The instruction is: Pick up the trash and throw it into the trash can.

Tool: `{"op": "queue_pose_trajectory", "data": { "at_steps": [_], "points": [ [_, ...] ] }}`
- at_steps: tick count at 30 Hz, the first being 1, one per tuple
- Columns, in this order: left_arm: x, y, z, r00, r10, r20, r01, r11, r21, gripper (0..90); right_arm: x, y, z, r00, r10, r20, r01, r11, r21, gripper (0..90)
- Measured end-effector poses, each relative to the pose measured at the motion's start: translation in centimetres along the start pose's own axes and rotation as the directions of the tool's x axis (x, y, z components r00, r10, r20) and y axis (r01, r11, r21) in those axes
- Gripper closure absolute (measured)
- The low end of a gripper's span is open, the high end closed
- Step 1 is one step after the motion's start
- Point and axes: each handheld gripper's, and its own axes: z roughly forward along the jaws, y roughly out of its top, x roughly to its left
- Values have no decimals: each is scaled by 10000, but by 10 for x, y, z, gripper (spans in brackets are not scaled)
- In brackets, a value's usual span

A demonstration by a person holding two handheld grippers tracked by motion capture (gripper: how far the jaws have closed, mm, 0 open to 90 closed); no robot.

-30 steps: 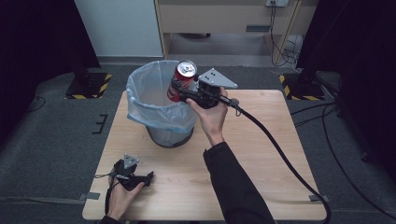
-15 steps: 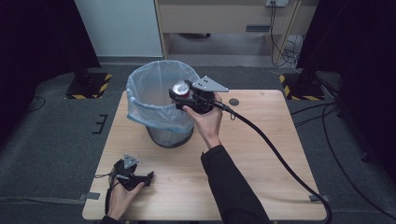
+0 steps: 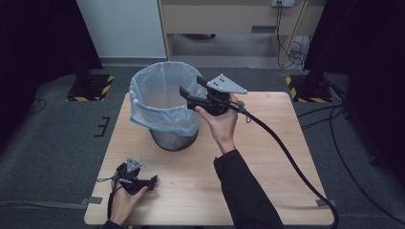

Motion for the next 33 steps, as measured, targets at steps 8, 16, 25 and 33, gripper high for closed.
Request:
{"op": "queue_pose_trajectory", "data": {
  "at_steps": [8, 16, 25, 33],
  "points": [
    [0, 0, 0, 10000, 11, -1, -11, 10000, 11, 0, -7, 9, -37, 9995, -71, 305, 72, 10000, -25, 246],
    [0, 0, 0, 10000, 0, -12, 0, 10000, 4, 0, -12, -2, -70, 9985, -225, 509, 208, 9992, 351, 212],
    [-1, 0, 0, 10000, -12, -27, 12, 10000, 9, 0, -19, -39, -99, 9973, -76, 727, 1, 9947, 1028, 186],
    [-1, 0, 0, 10000, -16, -35, 16, 10000, 4, 0, -35, -91, -124, 9940, 348, 1038, -567, 9747, 2160, 181]
  ]
}}
